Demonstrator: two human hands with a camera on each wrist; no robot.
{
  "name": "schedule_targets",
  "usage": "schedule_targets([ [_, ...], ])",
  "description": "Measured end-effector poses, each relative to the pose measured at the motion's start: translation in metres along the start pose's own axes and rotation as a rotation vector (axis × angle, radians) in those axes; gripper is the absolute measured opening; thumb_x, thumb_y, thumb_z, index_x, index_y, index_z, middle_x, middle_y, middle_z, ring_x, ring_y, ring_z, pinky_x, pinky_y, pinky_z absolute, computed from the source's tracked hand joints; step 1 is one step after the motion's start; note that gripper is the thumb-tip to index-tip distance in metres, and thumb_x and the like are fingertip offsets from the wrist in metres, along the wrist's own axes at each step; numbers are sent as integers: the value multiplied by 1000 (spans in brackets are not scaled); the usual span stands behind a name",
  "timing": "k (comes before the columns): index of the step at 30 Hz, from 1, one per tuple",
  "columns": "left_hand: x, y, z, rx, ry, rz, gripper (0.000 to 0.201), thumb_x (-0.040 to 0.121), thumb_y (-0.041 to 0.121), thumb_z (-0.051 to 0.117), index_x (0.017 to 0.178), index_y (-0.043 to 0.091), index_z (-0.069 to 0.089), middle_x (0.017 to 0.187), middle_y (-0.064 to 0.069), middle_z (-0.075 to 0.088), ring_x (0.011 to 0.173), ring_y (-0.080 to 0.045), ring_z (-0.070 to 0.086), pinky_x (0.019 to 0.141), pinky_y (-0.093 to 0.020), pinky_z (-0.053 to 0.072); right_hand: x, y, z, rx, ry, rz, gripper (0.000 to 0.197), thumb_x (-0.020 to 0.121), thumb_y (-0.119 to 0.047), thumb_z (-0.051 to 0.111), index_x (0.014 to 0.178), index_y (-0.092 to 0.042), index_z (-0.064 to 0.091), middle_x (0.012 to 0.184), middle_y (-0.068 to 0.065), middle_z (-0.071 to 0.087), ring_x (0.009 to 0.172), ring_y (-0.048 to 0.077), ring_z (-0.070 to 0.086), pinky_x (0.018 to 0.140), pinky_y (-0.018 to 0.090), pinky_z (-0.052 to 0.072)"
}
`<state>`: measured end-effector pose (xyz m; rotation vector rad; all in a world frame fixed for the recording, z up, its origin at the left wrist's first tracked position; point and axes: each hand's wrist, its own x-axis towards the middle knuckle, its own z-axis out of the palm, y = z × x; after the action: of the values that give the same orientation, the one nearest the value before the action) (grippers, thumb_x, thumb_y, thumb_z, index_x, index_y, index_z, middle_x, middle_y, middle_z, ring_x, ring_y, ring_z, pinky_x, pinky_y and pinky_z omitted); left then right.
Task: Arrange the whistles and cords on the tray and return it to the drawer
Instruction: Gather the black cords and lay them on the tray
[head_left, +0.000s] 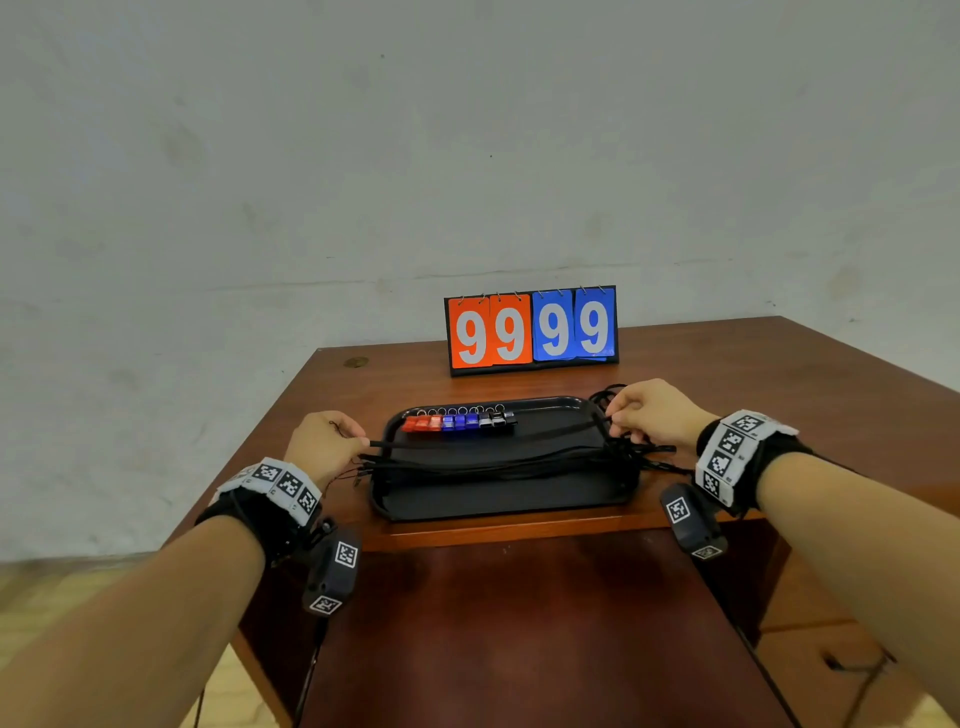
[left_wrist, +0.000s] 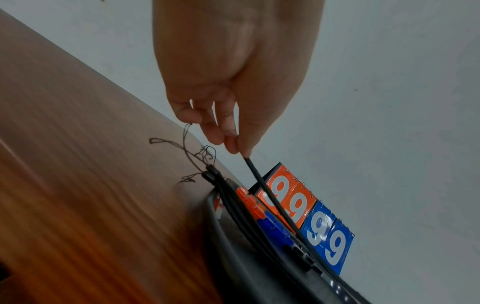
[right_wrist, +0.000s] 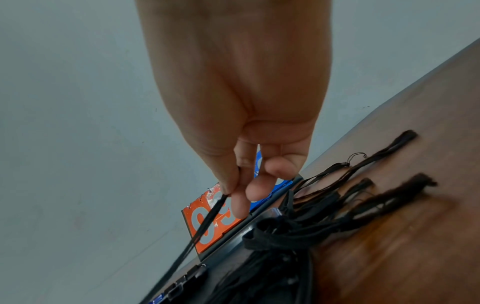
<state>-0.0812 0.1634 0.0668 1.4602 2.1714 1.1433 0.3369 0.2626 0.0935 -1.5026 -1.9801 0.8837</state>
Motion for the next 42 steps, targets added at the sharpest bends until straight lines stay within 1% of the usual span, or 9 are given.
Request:
schedule_targets([
  [5,0,2,6,44,-30,20,12,79,11,76,71,18,72,78,1,70,79,-17,64,75,-32,49,0,-5,7,3,-59,-51,10,96,-11,56,97,-11,66,88,7,76,57,14,55,42,15,40],
  [8,-1,2,9,65,-29,12,12,79,12,76,71,18,72,77,0,70,79,-17,64,77,-33,51,0,-7,14,-70,-102,-83,10,97,-15,55,96,-11,64,83,-1,72,48,11,49,43,17,40],
  [13,-4,1,10,82,-22,5,11,80,12,76,72,17,71,76,-2,70,77,-19,65,73,-31,51,3,0,18,-177,-170,-66,10,99,-16,51,98,-13,60,95,4,75,45,12,48,48,23,44],
  [20,-7,2,8,107,-43,2,9,82,14,75,74,17,71,79,0,70,79,-16,64,70,-28,46,2,15,10,-182,-70,-41,12,99,-16,49,94,-17,60,83,5,69,54,13,52,49,21,44],
  [28,-10,1,9,155,-56,-29,8,83,14,73,75,16,72,79,1,69,79,-17,64,66,-27,44,0,18,11,-291,-23,-51,6,92,-15,62,89,-16,67,82,-4,65,61,8,57,53,16,42],
  [31,-12,1,9,161,-60,-33,10,83,12,73,74,17,72,77,0,69,74,-16,63,62,-27,44,-1,19,11,-328,-9,-72,7,89,-18,67,83,-20,68,84,-7,65,70,4,58,58,14,40],
  [34,-13,1,10,184,-66,-29,12,83,13,73,73,19,71,77,2,68,75,-15,62,62,-26,42,-2,21,13,-348,-10,-77,7,86,-22,72,80,-24,68,84,-8,66,78,7,61,62,15,41],
  [38,-14,2,8,209,-68,-61,9,82,21,75,78,24,67,86,4,67,84,-18,64,70,-30,49,-5,20,14,-307,9,-82,9,85,-27,74,89,-20,70,83,-8,65,73,4,59,61,16,41],
  [42,-19,9,5,264,-43,-80,15,77,39,74,83,34,60,99,5,66,105,-25,60,89,-43,54,-8,23,12,-208,31,-55,10,93,-28,64,91,-20,70,82,1,70,57,10,59,53,19,46],
])
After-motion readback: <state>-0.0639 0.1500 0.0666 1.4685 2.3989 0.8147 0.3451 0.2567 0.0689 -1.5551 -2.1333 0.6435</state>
